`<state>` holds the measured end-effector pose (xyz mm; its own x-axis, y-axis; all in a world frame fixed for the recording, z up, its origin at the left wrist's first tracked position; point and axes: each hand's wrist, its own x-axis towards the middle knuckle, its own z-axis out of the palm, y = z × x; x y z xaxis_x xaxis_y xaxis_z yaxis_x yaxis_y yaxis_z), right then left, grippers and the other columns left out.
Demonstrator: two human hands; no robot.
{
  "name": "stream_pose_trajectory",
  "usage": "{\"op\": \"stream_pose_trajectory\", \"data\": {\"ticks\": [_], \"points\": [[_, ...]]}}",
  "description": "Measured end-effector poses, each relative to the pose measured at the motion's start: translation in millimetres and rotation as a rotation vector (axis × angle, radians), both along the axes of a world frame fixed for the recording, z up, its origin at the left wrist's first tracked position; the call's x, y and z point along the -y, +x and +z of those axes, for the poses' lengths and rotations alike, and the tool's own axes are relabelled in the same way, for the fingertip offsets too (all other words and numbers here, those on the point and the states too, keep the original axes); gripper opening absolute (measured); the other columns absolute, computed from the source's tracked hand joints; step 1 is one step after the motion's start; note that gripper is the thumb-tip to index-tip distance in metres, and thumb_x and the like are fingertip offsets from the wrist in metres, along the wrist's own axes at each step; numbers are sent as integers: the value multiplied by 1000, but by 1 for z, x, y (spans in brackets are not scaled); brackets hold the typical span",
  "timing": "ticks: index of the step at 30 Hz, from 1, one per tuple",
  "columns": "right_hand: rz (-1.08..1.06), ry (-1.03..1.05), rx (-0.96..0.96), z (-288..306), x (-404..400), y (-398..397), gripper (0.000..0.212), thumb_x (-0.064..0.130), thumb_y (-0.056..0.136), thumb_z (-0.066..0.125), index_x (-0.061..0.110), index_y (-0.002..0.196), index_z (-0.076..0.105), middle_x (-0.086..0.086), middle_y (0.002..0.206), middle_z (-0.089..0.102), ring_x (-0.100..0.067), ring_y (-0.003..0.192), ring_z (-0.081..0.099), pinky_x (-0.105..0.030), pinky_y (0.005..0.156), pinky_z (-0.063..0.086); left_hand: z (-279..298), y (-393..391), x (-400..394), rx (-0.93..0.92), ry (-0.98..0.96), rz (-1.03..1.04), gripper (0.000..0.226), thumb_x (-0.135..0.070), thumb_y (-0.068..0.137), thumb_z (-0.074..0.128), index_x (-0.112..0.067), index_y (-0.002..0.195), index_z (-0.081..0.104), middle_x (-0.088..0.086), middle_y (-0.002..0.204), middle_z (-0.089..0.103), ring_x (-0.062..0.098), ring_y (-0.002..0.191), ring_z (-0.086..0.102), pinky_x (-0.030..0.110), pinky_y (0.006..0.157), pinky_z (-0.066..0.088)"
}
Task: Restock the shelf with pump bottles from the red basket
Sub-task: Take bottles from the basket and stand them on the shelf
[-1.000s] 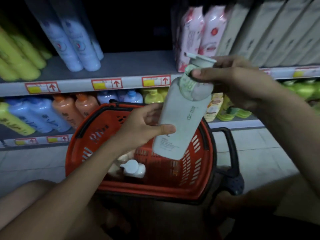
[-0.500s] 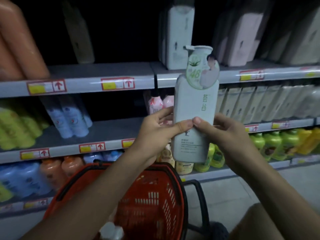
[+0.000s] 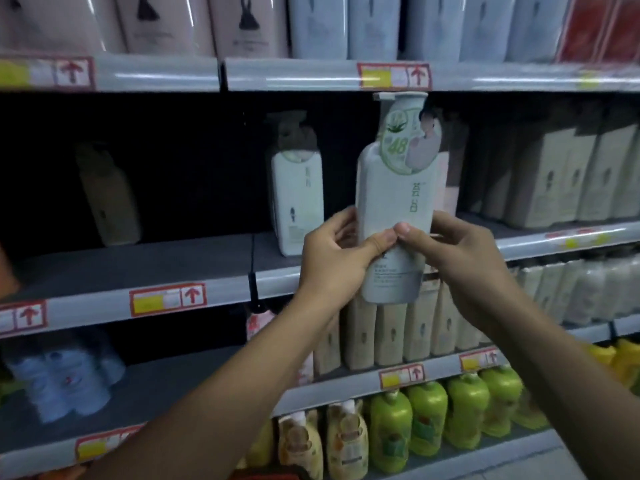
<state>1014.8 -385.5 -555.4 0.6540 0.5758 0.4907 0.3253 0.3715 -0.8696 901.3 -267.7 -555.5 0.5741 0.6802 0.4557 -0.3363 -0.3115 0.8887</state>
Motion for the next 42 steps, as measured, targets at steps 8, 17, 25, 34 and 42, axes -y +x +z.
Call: {"op": "stream_pose_trajectory", "data": {"ticks": [8, 17, 25, 34, 42], "points": [[118, 58, -64, 15, -86, 71, 36, 11, 91, 74, 7, 127, 69, -6, 113, 79, -19, 108, 75, -27, 87, 61, 16, 79, -53, 31, 103, 300, 57, -24, 81, 82, -25, 134, 61, -11, 120, 71, 9, 111, 68, 37, 98, 57], [170, -21, 17, 4, -125, 101, 35, 11, 93, 72, 13, 128, 69, 2, 115, 78, -8, 105, 74, -18, 82, 59, -4, 99, -69, -136, 269, 548, 57, -30, 96, 63, -27, 150, 44, -4, 136, 63, 15, 122, 61, 38, 103, 53], [52, -69, 81, 0, -131, 107, 32, 15, 97, 70, 20, 128, 69, 5, 107, 79, -4, 93, 76, -17, 73, 59, -13, 92, -42, -184, 394, 593, 51, -11, 99, 55, -16, 149, 48, -2, 149, 51, 15, 136, 50, 37, 113, 45], [168, -118, 39, 2, -133, 109, 37, 15, 101, 63, 16, 138, 62, -1, 120, 76, -10, 104, 75, -23, 83, 61, -24, 69, -29, -160, 333, 489, 43, -11, 97, 58, -23, 138, 58, -7, 135, 63, 3, 122, 58, 22, 102, 52], [-479, -177, 284, -31, -124, 59, 64, 31, 89, 79, 17, 144, 50, -4, 139, 58, -21, 126, 56, -43, 105, 51, -17, 19, -53, -35, 248, 515, 39, -31, 89, 76, -32, 125, 62, -17, 114, 63, 1, 104, 64, 14, 83, 54]]}}
